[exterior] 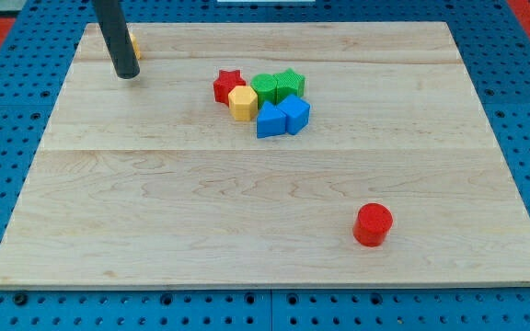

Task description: Move red star to the left of yellow hexagon

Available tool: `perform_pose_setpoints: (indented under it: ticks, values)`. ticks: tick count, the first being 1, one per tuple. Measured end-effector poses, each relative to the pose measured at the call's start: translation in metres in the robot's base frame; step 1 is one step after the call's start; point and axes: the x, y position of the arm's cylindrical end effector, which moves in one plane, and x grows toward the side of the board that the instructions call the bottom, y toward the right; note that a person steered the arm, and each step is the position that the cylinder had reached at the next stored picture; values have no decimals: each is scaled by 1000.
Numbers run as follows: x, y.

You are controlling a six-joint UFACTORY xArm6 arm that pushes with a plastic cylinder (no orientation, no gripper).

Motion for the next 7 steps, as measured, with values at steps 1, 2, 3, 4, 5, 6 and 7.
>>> perform_pose_setpoints:
  ticks: [1,2,3,4,5,6,7]
  values:
    - [0,1]
    - [-3,81]
    - [-7,127]
    - [-7,139]
    - [41,181]
    - [62,124]
    - [63,34]
